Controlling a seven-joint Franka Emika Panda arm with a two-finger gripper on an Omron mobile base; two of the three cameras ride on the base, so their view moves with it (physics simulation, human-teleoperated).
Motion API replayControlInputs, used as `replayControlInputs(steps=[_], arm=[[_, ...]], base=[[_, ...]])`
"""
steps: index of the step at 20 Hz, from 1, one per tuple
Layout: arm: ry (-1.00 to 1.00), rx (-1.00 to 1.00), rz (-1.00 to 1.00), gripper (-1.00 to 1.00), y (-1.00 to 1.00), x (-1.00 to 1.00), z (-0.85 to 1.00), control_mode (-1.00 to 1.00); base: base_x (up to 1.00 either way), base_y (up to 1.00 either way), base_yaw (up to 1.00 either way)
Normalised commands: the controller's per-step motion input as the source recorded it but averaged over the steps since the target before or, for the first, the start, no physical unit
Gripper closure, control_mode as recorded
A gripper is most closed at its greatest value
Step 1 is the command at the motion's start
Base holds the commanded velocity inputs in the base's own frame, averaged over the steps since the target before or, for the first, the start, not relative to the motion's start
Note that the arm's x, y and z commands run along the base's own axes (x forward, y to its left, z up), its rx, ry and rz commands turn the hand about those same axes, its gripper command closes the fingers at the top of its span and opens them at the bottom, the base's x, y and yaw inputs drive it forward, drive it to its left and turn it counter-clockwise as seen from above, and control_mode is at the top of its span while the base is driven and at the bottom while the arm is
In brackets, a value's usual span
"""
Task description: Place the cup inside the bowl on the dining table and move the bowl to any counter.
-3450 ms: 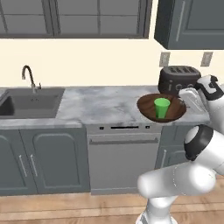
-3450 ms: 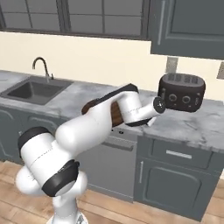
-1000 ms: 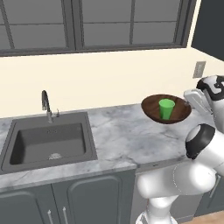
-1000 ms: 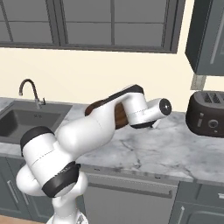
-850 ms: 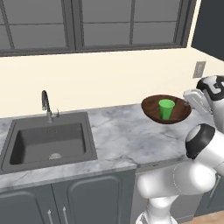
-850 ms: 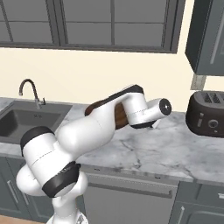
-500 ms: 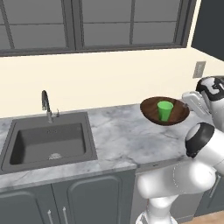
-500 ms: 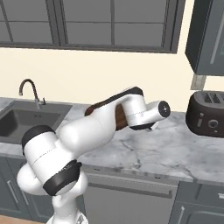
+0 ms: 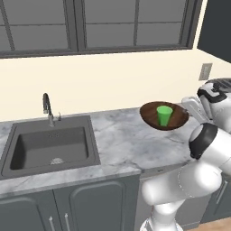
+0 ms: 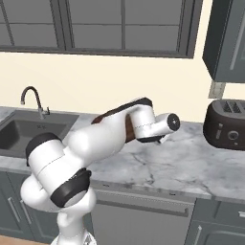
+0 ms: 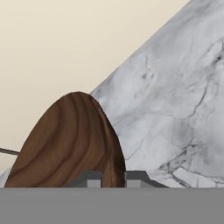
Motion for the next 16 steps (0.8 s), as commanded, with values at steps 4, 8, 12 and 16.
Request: replayControlInputs(steps=[4, 8, 12, 16], arm=[[0.00, 0.00, -0.07, 1.00, 0.39, 0.08, -0.14, -1.00], [0.00, 0.00, -0.02, 1.00, 0.34, 0.00, -0.06, -1.00], [0.00, 0.00, 0.00, 1.00, 0.45, 0.00, -0.14, -1.00], [0.00, -0.02, -0.01, 1.00, 0.46, 0.00, -0.01, -1.00]], base=[[0.00, 0.00, 0.00], [0.00, 0.00, 0.00], [0.00, 0.00, 0.00], [0.00, 0.00, 0.00]])
